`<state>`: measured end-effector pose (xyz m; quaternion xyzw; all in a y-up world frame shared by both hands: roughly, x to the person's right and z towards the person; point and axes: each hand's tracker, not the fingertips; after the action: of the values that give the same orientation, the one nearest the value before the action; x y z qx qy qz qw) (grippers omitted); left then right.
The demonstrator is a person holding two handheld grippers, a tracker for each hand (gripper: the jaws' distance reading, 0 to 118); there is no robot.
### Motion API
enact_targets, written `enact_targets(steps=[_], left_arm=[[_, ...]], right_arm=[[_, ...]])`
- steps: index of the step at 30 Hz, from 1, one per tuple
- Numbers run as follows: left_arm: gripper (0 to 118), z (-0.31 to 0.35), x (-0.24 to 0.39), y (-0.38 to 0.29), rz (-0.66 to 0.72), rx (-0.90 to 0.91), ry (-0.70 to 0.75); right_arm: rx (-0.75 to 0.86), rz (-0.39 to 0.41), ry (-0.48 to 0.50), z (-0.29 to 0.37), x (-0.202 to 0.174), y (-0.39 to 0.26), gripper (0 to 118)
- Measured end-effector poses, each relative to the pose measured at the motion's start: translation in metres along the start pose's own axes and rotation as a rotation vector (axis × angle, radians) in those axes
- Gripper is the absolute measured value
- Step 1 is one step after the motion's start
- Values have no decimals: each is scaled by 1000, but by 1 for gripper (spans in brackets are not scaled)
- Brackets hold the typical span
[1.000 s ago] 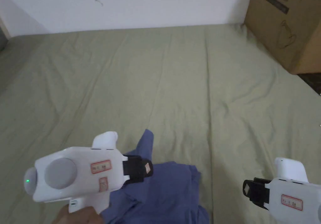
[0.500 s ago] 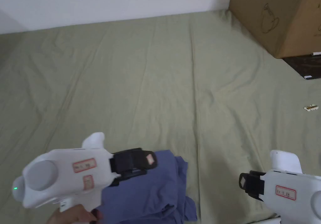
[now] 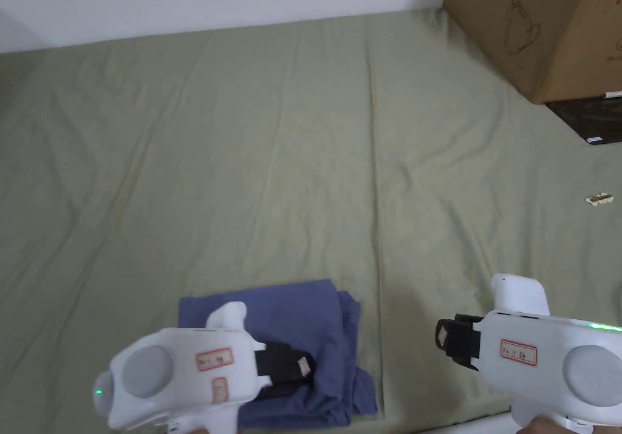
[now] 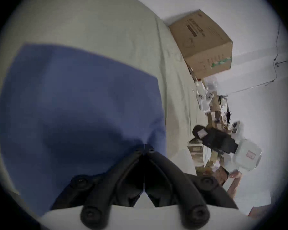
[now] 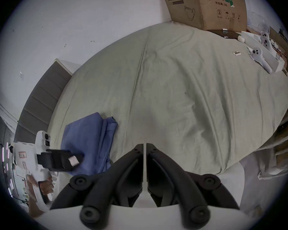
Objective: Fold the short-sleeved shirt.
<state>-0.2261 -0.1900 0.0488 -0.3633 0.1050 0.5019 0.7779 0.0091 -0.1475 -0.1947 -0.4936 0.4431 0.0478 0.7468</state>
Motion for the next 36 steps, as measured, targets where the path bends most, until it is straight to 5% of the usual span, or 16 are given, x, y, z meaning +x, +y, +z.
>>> enact_targets(steps=[6,19,24,28,36], left_arm=[[0,-29,27,-18,-126,-71,57],[0,-23,45,-32,-117,-127,-65],[0,36,28,-16,-100,30,-126],[0,91,-8,1,-70,167,-38],[0,143,-91,-11,81,267,32]], right_arm=[[-7,-13,2,0,1,-3,2],[-17,-3,18,1,-14,-5,2],[-18,45,28,2,-33,1,2],[-15,98,69,3,-55,9,2],[-62,329,192,-18,-126,19,2]])
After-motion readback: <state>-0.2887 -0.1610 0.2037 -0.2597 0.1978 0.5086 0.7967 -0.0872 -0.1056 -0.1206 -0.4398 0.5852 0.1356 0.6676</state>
